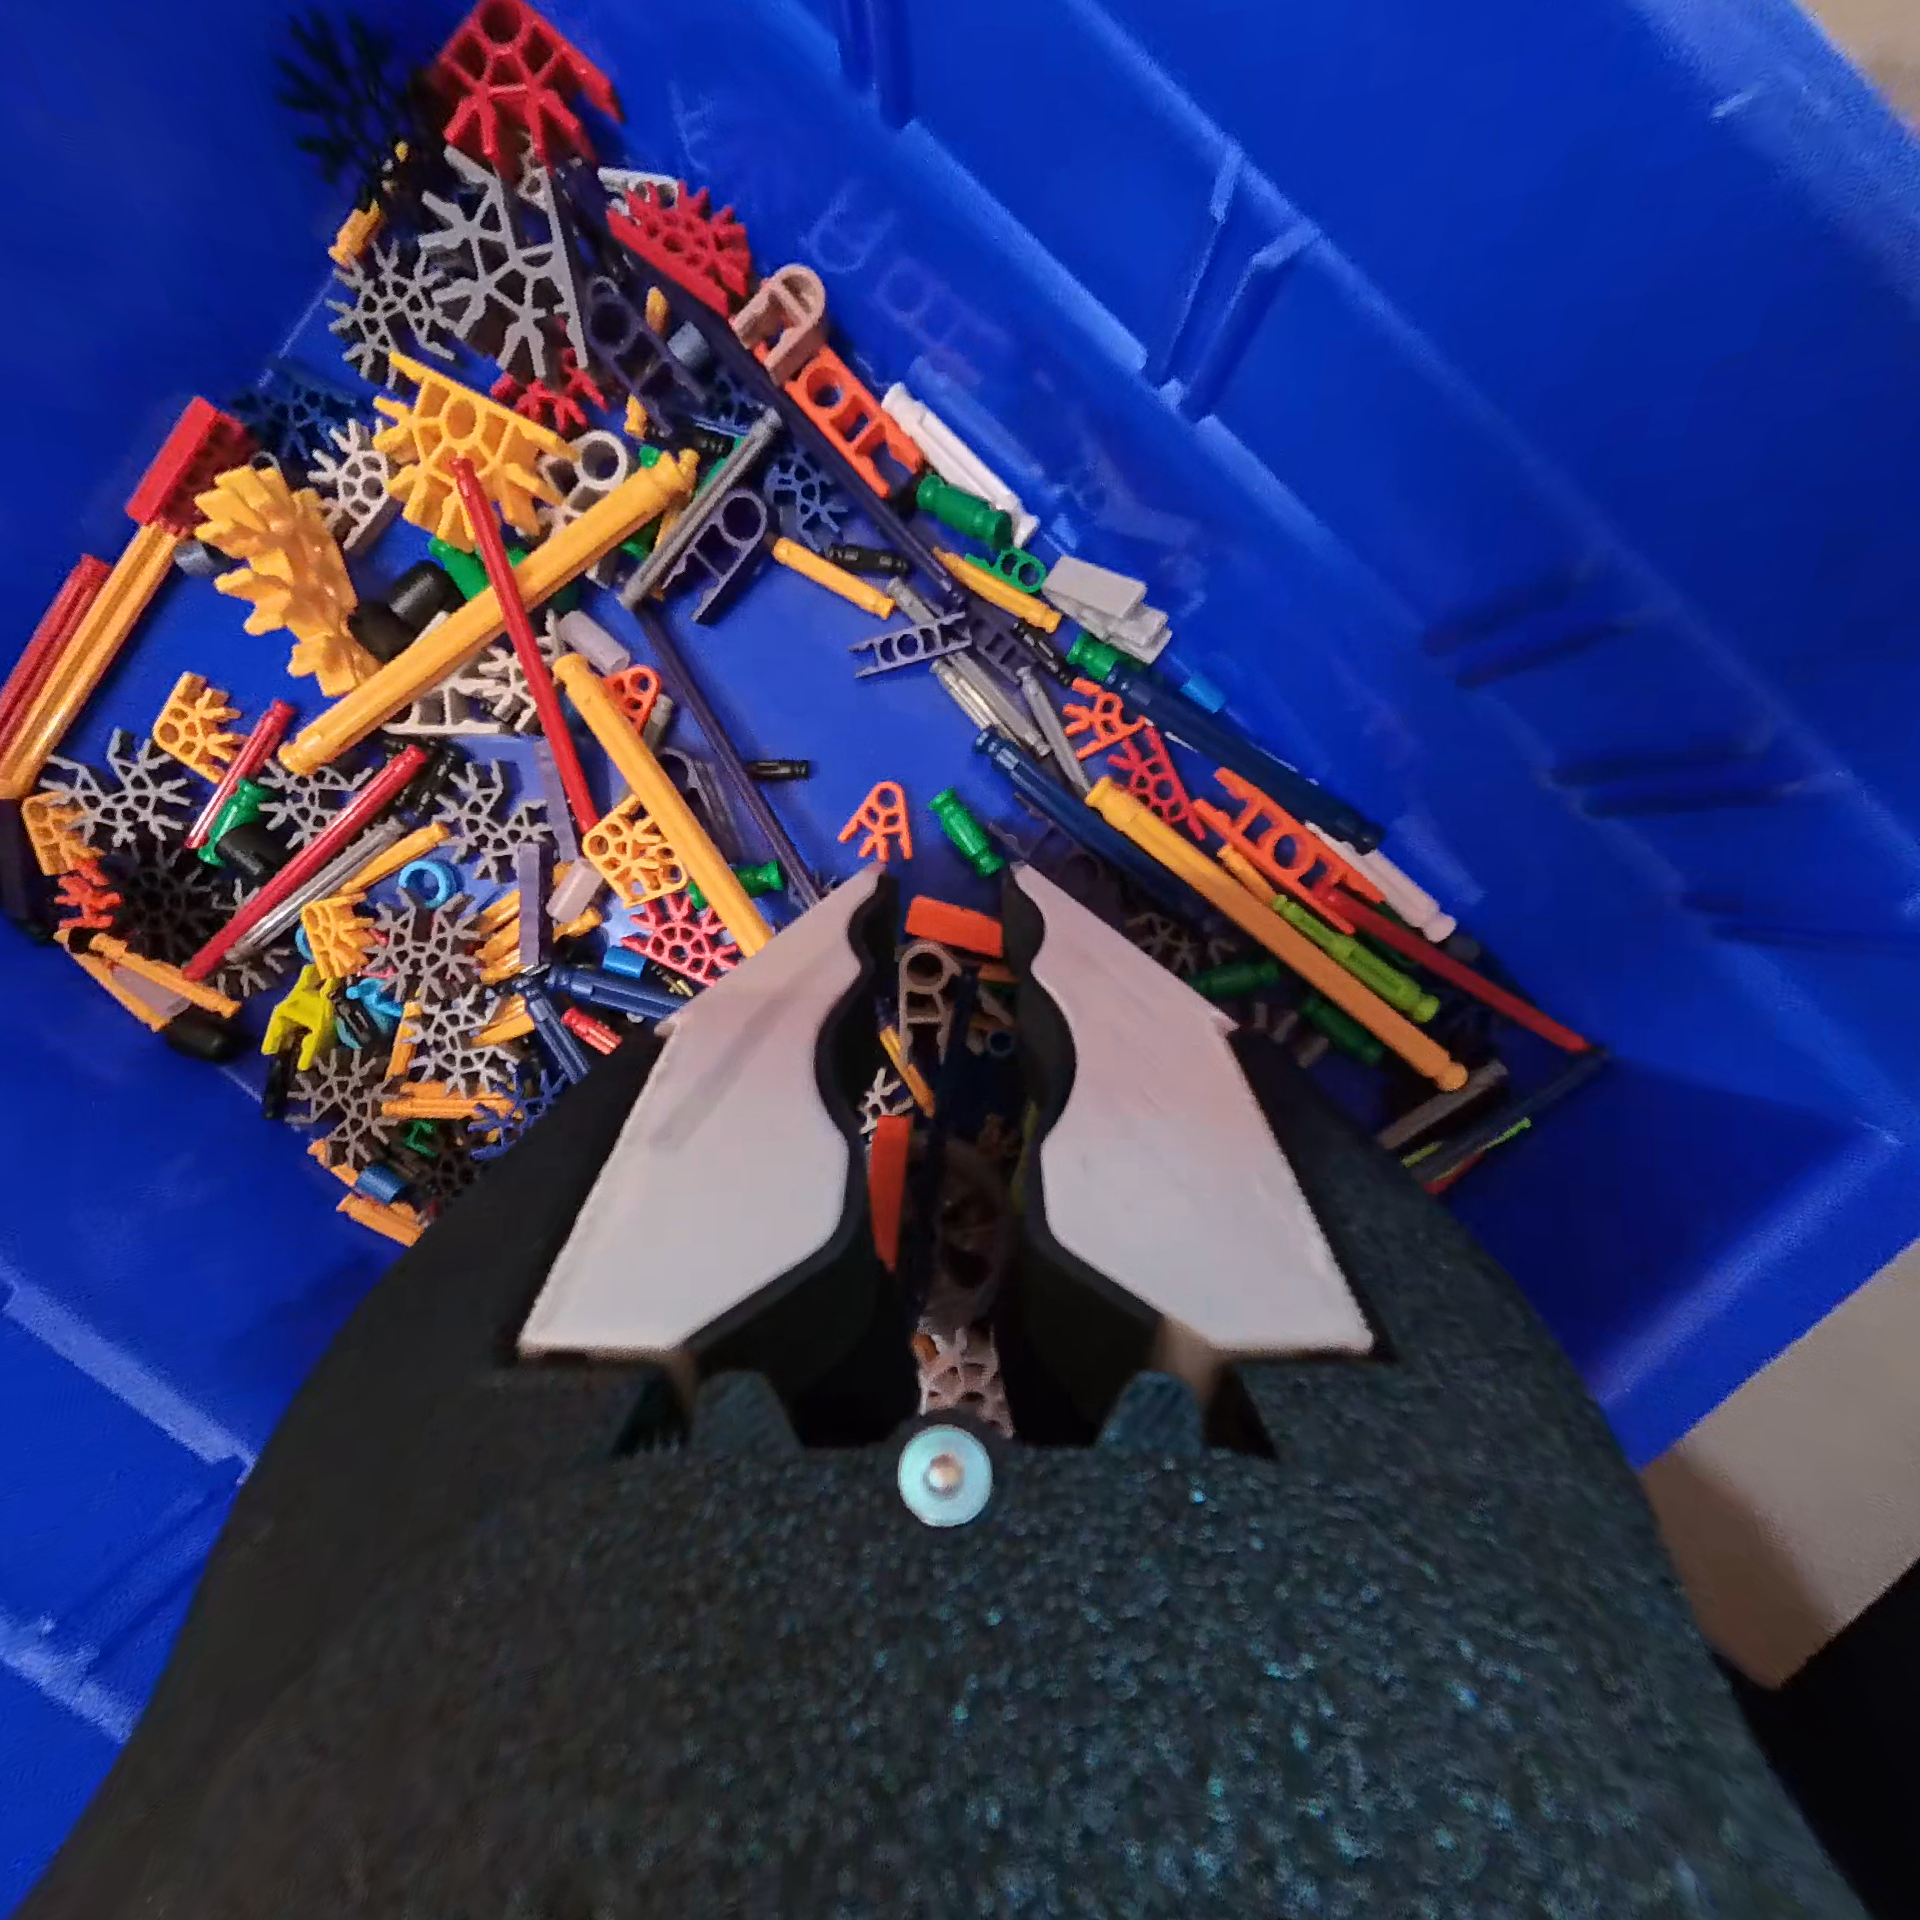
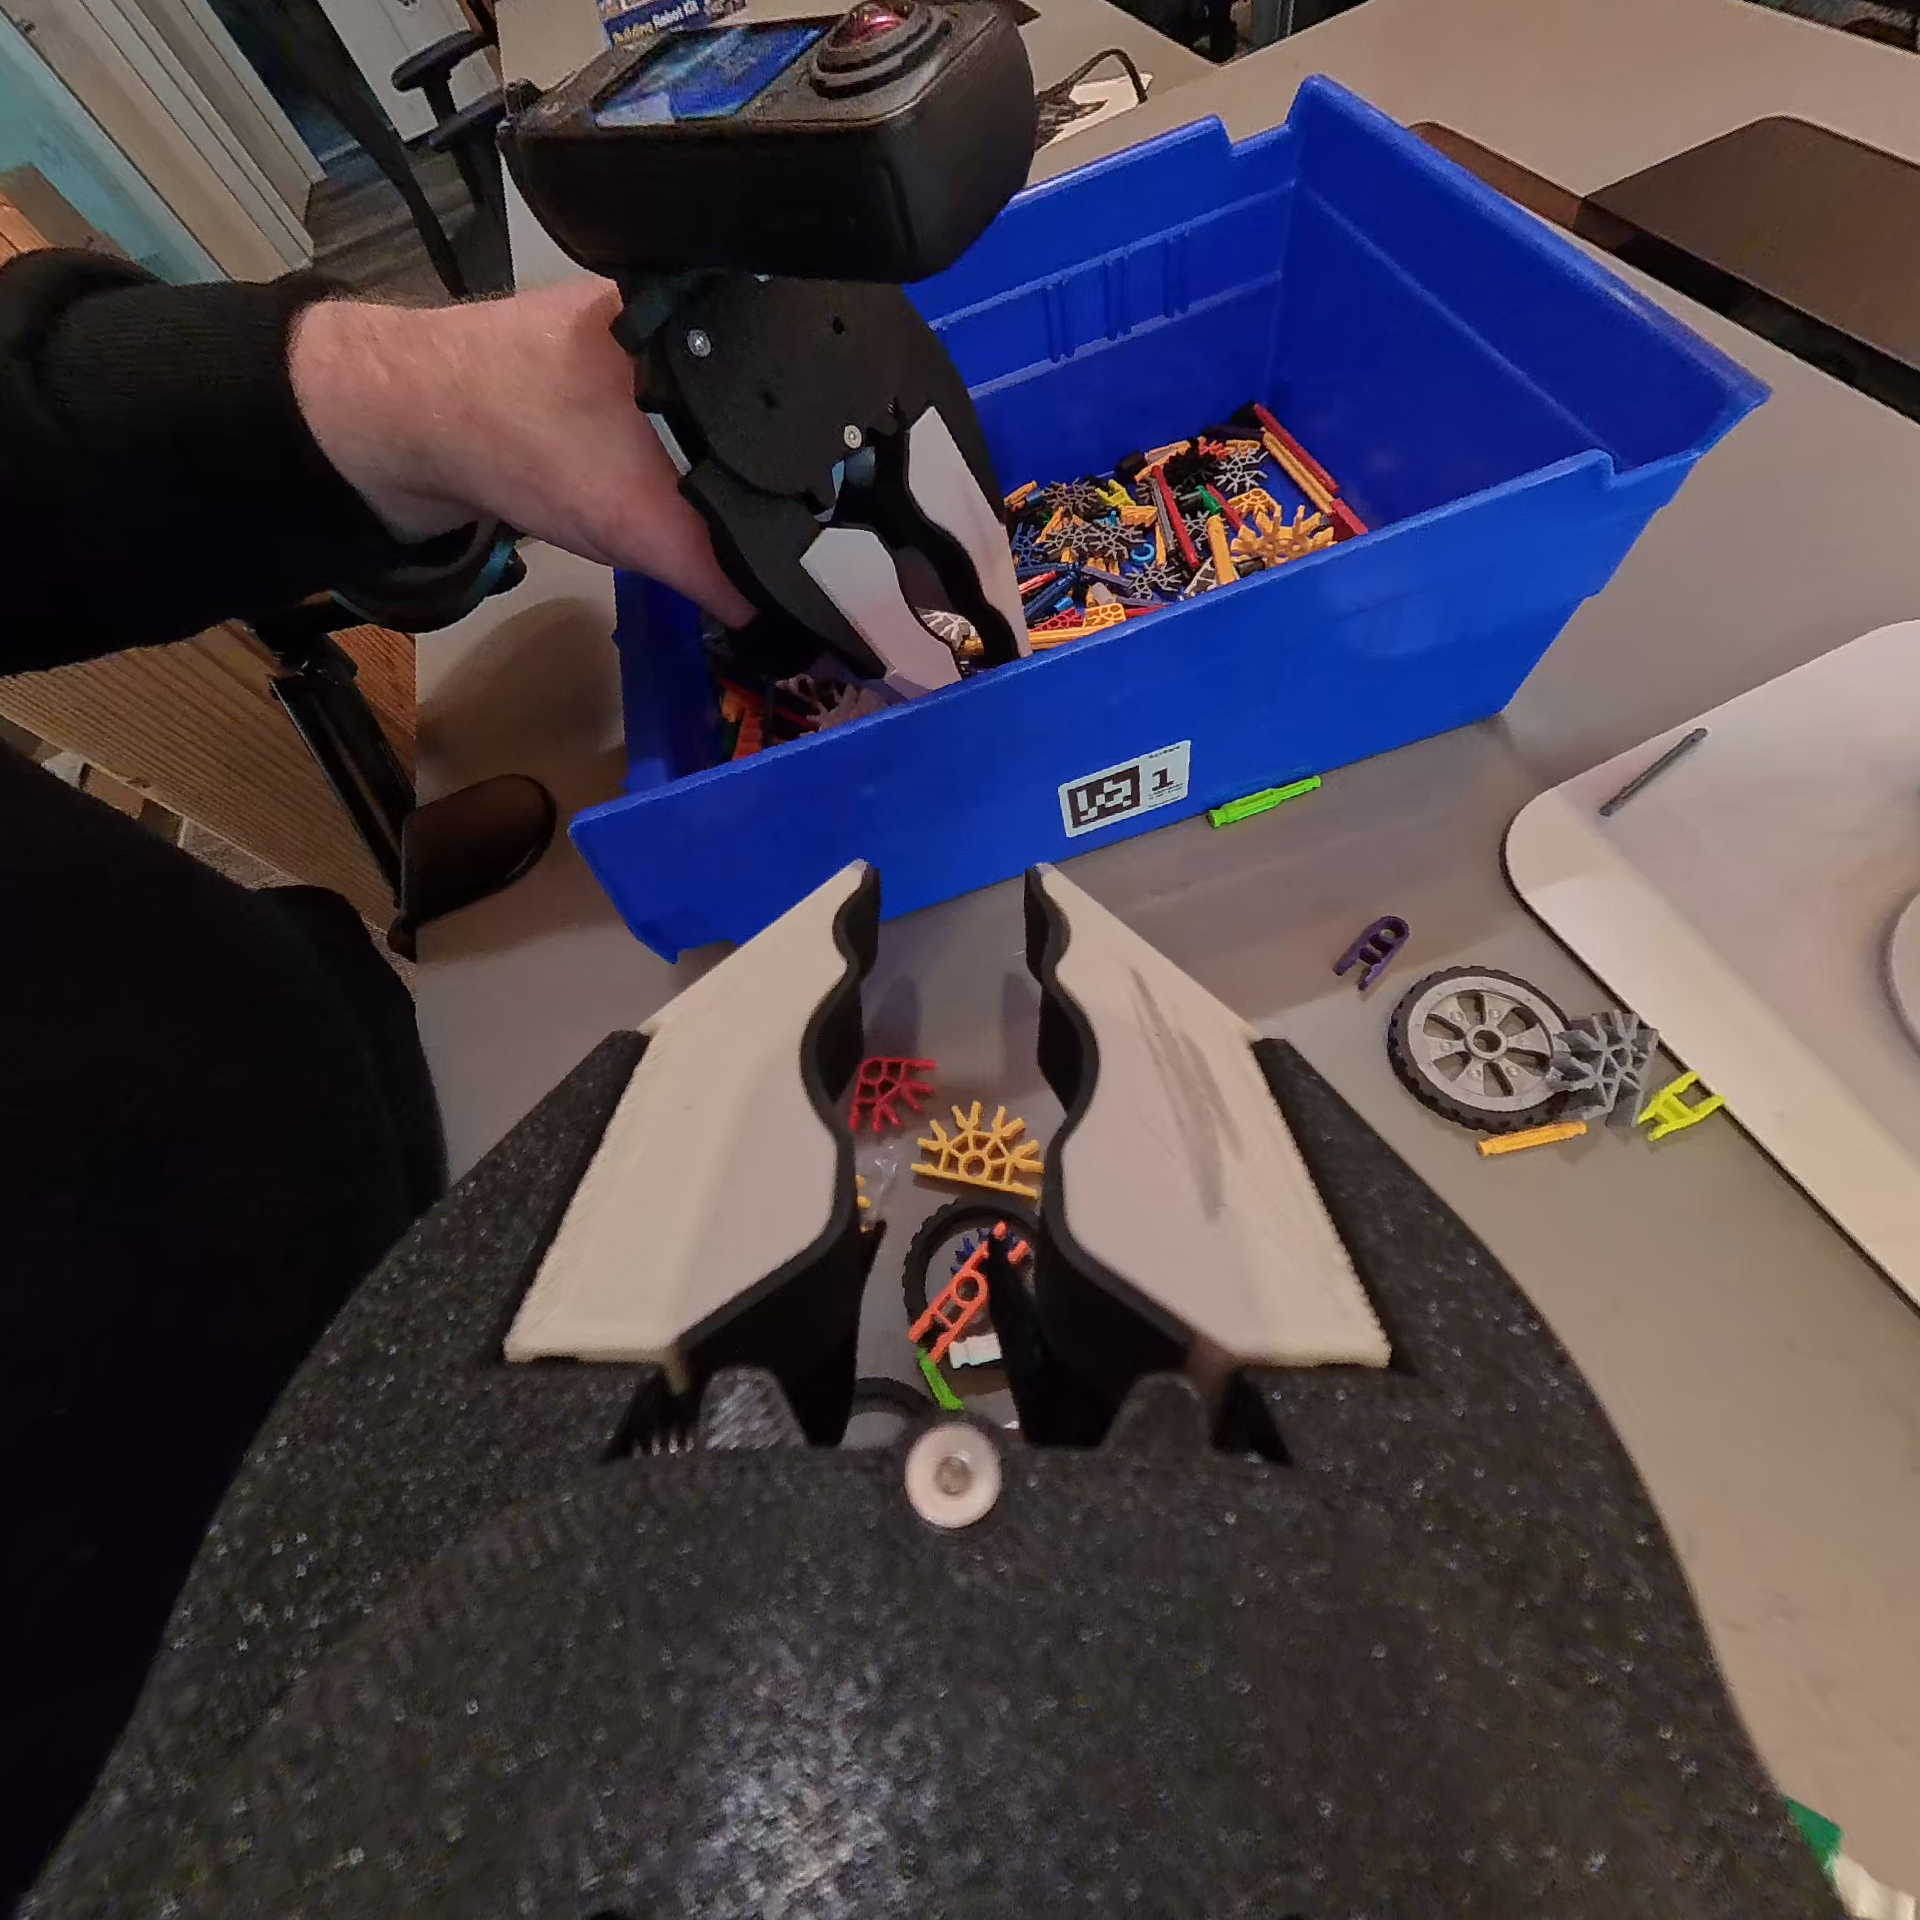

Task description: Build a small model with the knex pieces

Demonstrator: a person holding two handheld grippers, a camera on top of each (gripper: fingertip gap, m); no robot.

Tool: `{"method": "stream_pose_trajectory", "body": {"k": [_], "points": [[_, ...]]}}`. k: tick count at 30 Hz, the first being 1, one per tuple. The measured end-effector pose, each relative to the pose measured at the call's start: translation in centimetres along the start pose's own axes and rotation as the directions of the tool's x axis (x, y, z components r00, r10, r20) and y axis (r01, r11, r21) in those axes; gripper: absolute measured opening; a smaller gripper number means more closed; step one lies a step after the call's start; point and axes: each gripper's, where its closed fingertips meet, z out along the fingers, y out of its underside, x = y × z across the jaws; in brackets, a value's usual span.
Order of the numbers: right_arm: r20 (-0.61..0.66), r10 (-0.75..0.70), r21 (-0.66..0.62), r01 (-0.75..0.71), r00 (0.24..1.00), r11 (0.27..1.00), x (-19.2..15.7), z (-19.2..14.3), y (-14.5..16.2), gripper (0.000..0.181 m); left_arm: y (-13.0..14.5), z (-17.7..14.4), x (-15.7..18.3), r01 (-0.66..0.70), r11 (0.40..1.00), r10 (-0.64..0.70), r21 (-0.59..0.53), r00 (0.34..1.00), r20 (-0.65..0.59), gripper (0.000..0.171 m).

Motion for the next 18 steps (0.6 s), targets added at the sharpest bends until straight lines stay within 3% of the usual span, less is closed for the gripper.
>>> {"method": "stream_pose_trajectory", "body": {"k": [12, 18], "points": [[-0.001, 0.0, 0.006, 0.0, 1.0, 1.0, 0.15, 0.01, -0.15, 0.028, -0.39, 0.13, 0.2, -0.023, 1.0, 0.023, 0.015, 1.0, -0.015, 0.013], [-0.011, 0.006, 0.009, -0.006, 1.0, 1.0, 0.21, -0.4, 0.07, 0.028, -0.75, 0.35, 0.02, -0.017, 1.0, 0.018, 0.019, 1.0, -0.008, 0.003]]}}
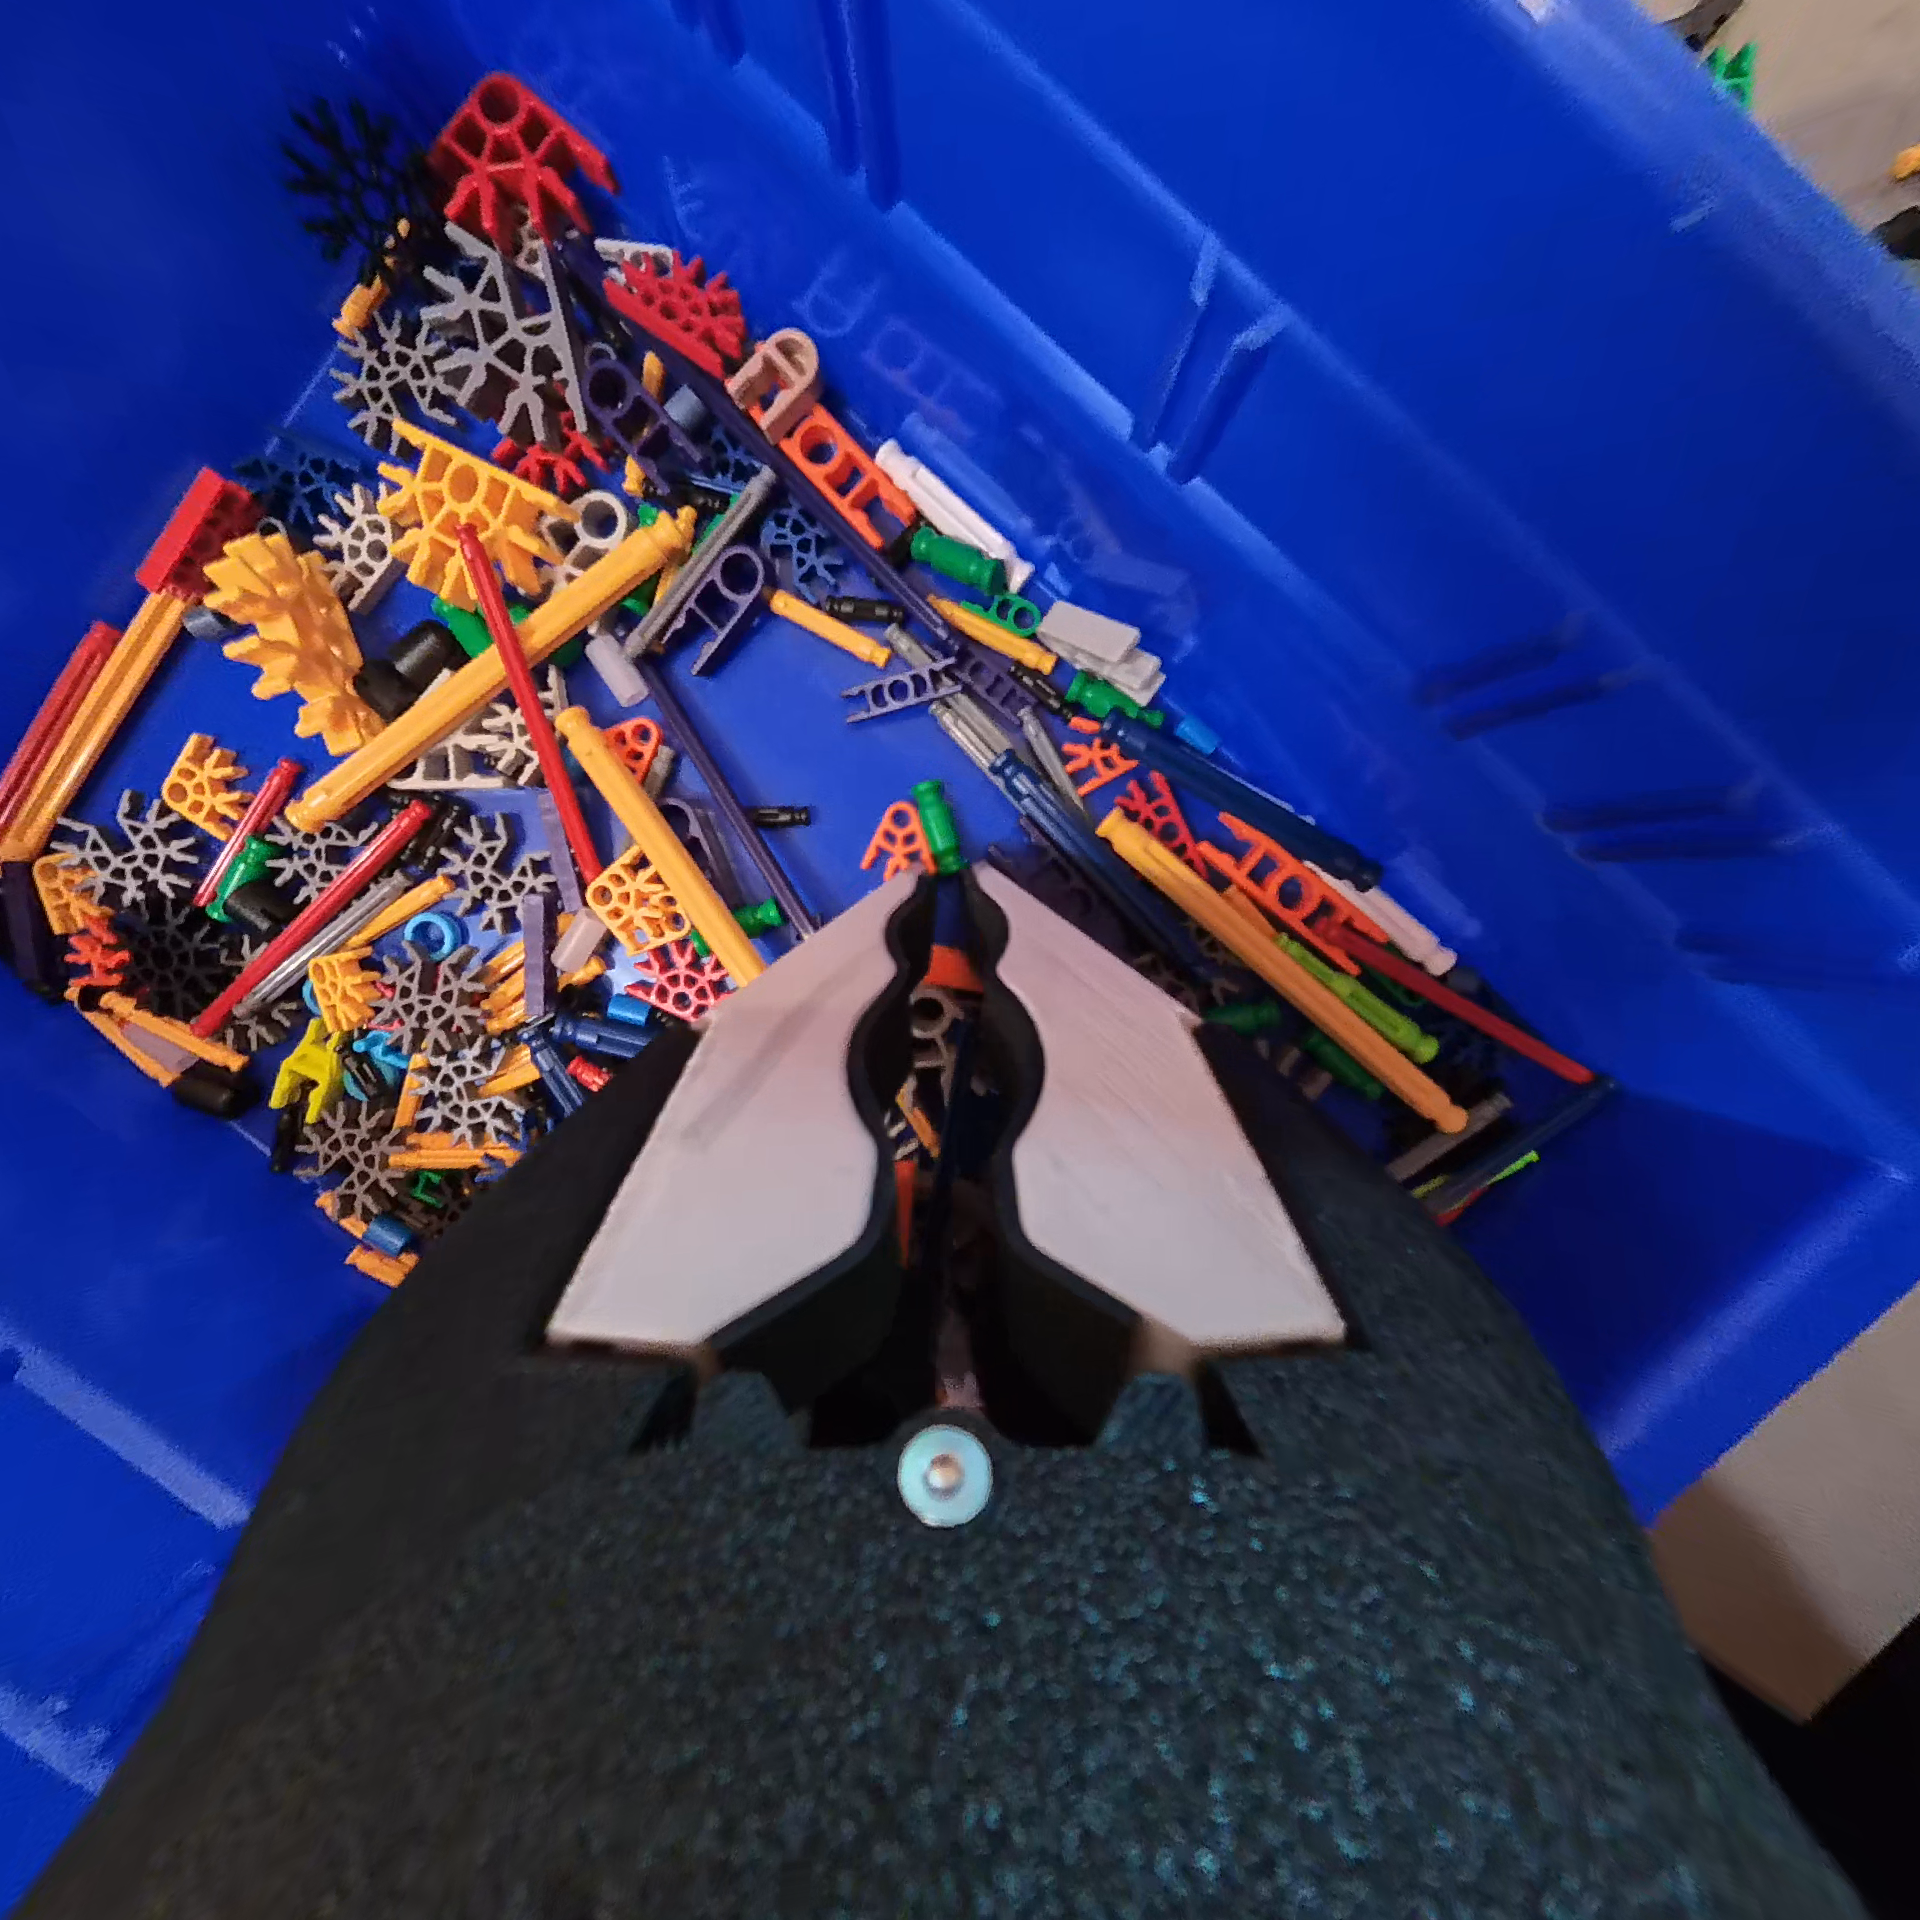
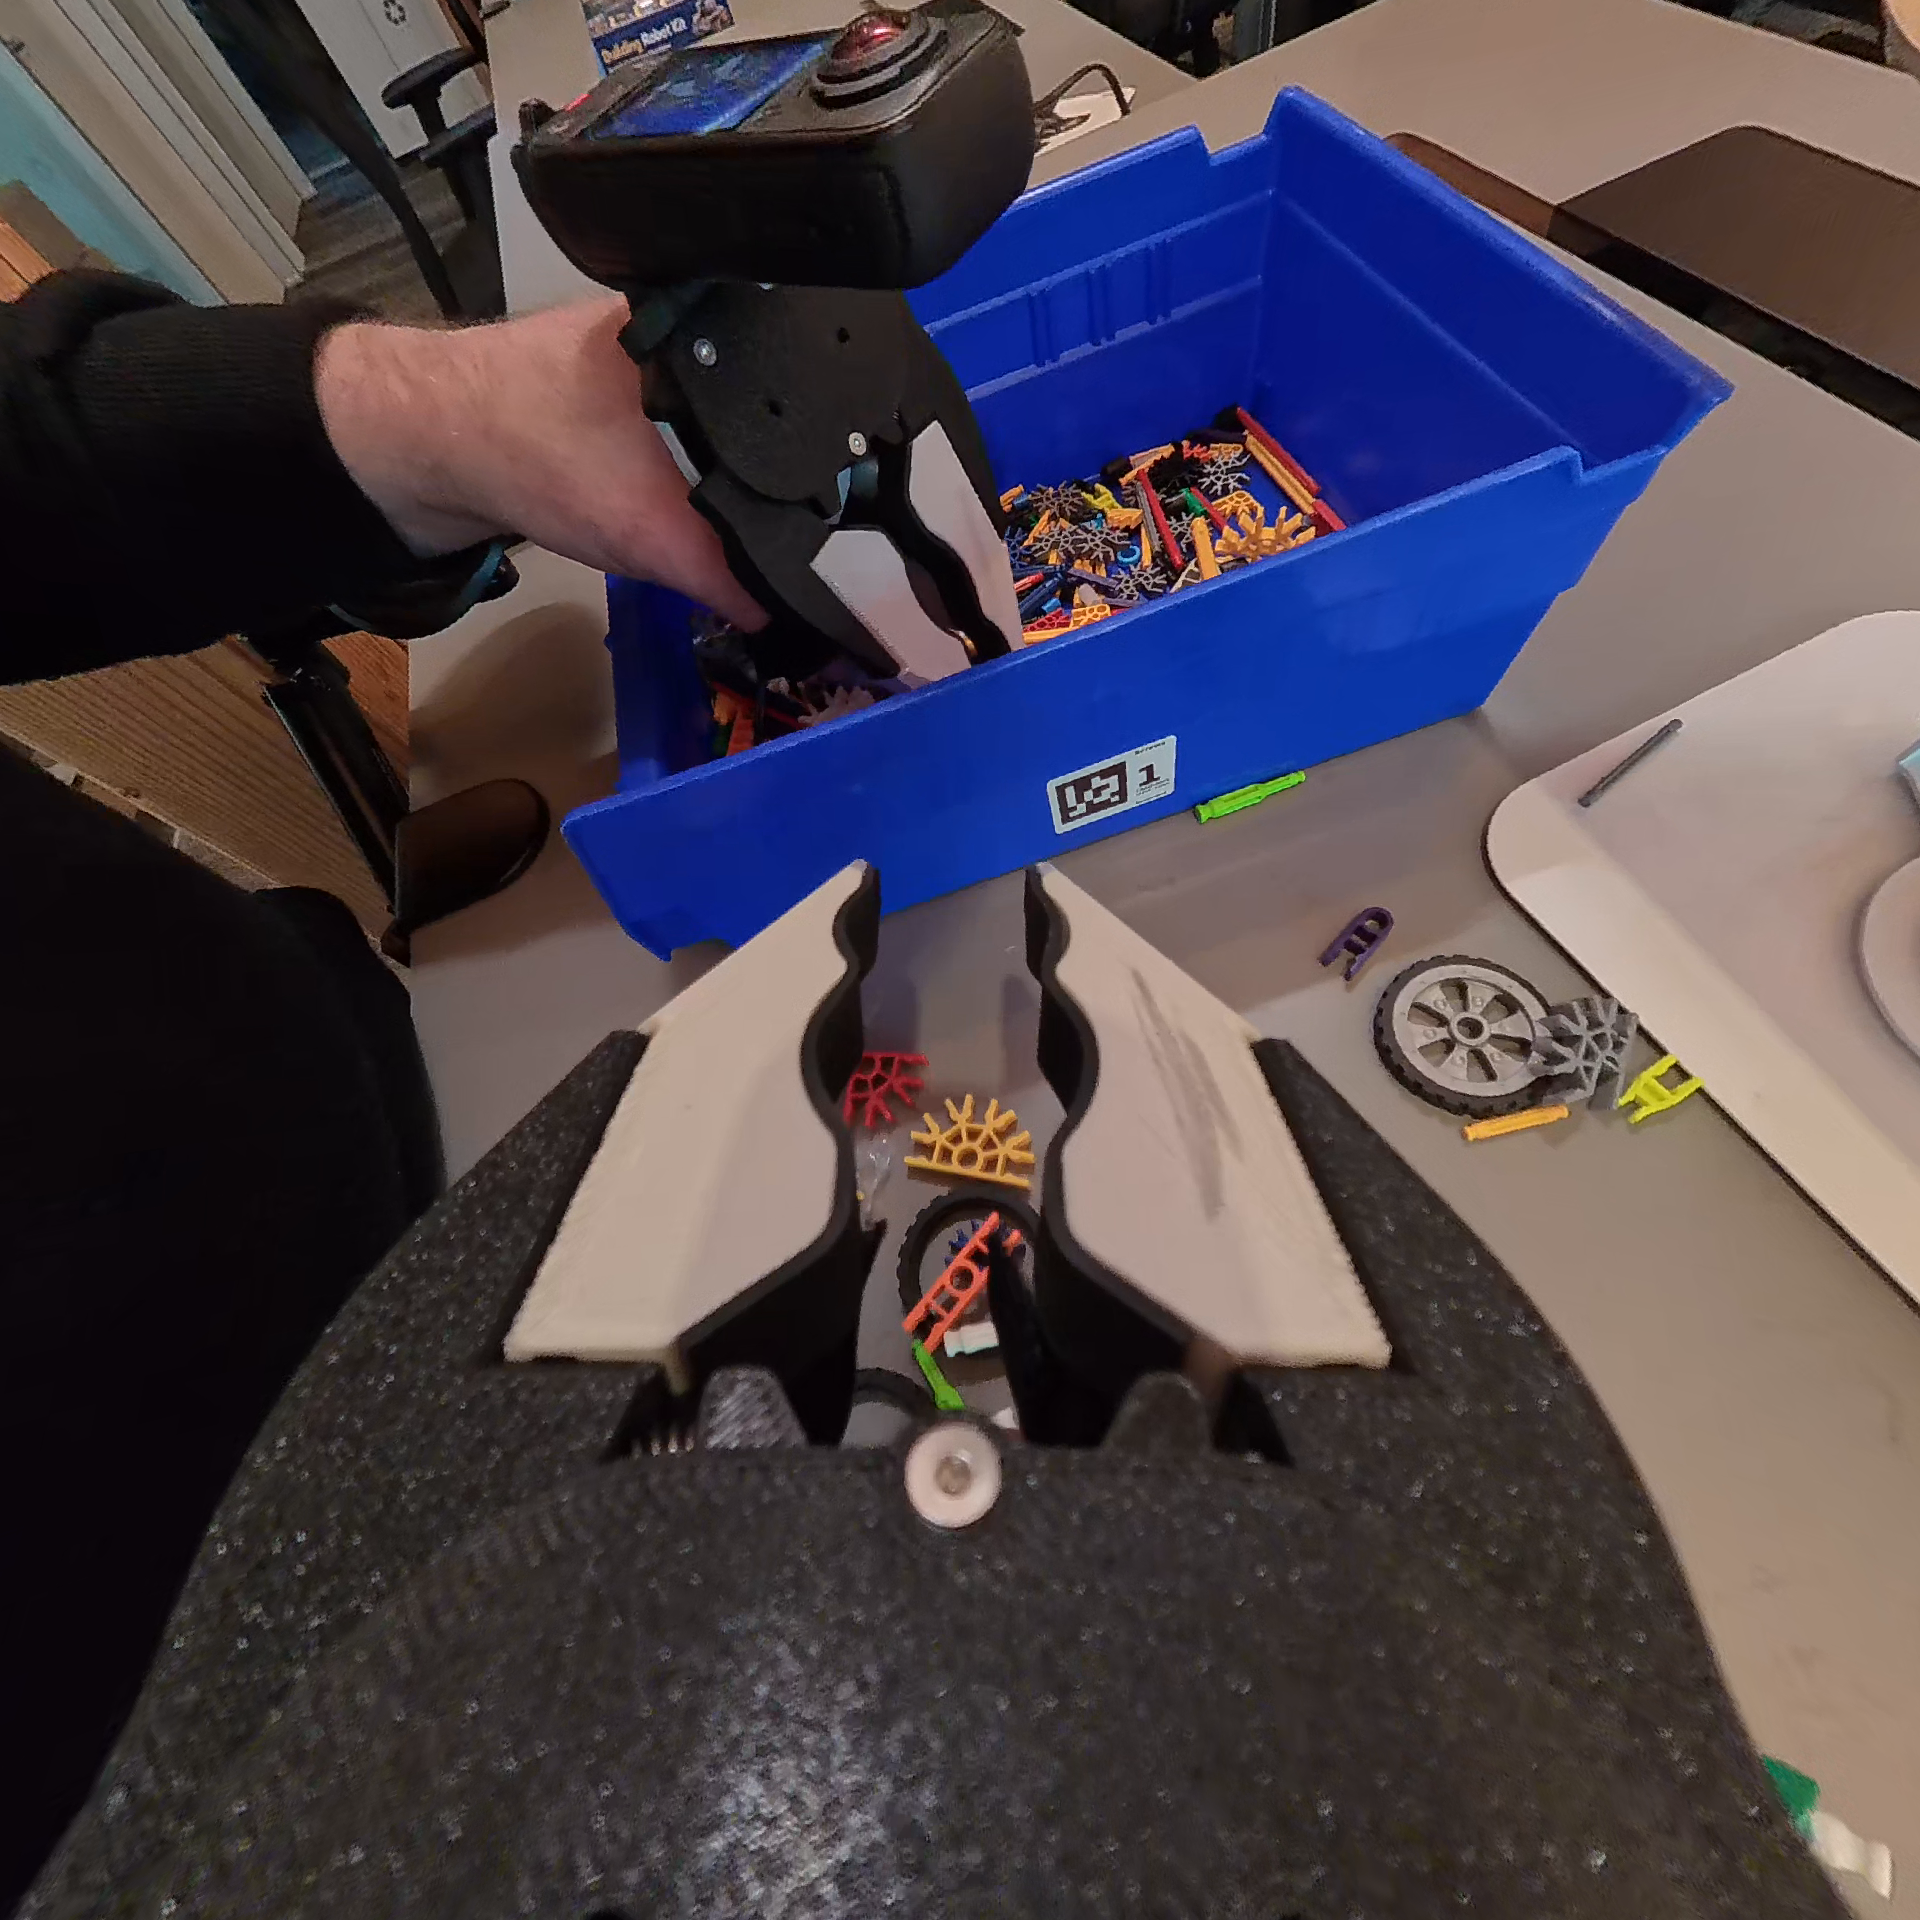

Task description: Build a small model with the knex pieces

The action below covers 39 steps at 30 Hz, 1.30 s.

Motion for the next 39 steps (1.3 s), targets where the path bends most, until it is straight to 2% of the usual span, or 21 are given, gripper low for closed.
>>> {"method": "stream_pose_trajectory", "body": {"k": [5, 11, 16, 24, 31, 39], "points": [[-0.012, 0.004, 0.003, -0.004, 1.0, 1.0, 0.0, -0.5, 0.2, 0.028, -0.3, 0.0, 0.0, -0.004, 1.0, 0.004, 0.009, 1.0, 0.01, 0.0], [-0.022, 0.01, 0.007, -0.01, 1.0, 1.0, 0.0, -1.0, 0.4, 0.028, -1.5, -0.7, -0.1, -0.018, 0.998, 0.016, 0.064, 0.999, 0.032, 0.01], [-0.021, 0.007, 0.01, -0.007, 1.0, 1.0, -0.3, -1.1, 0.5, 0.028, -1.5, 0.1, 0.2, -0.067, 0.997, 0.066, 0.029, 0.997, 0.03, 0.011], [-0.033, 0.016, 0.015, -0.015, 0.999, 1.0, 0.0, -1.6, 0.7, 0.028, -0.8, -0.2, -1.5, -0.011, 1.0, 0.011, 0.003, 0.998, 0.069, 0.012], [-0.03, 0.014, 0.019, -0.013, 0.999, 1.0, 0.1, -1.7, 0.6, 0.027, -1.7, 0.1, -1.1, -0.087, 0.996, 0.085, 0.007, 0.992, 0.097, 0.013], [-0.036, 0.014, 0.02, -0.014, 0.999, 1.0, 0.3, -2.0, 0.7, 0.028, -1.7, 0.7, -2.2, -0.031, 0.999, 0.029, 0.013, 0.994, 0.109, 0.01]]}}
